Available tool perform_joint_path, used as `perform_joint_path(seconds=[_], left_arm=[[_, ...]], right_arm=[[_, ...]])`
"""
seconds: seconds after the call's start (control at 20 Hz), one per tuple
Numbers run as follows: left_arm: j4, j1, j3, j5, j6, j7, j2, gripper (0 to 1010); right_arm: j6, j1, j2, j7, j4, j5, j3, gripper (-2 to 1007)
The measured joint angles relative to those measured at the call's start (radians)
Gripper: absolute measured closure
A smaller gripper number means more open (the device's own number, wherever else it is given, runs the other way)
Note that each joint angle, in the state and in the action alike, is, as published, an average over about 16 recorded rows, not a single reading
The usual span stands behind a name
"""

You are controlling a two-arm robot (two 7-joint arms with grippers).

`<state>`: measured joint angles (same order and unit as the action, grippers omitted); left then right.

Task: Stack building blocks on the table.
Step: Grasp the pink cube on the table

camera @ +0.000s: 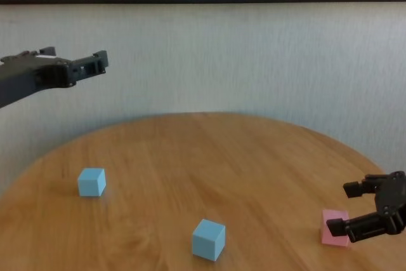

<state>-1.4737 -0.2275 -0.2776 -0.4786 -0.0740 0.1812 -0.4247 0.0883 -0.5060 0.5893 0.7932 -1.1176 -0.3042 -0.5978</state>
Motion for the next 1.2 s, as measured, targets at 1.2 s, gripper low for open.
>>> perform_joint_path(seconds=[1.2], left_arm=[[0.000,0.000,0.000,0.000,0.000,0.000,0.000,11]], right_arm=[[-0.050,-0.059,-0.052,0.027,0.123,0.041,-0.035,0]])
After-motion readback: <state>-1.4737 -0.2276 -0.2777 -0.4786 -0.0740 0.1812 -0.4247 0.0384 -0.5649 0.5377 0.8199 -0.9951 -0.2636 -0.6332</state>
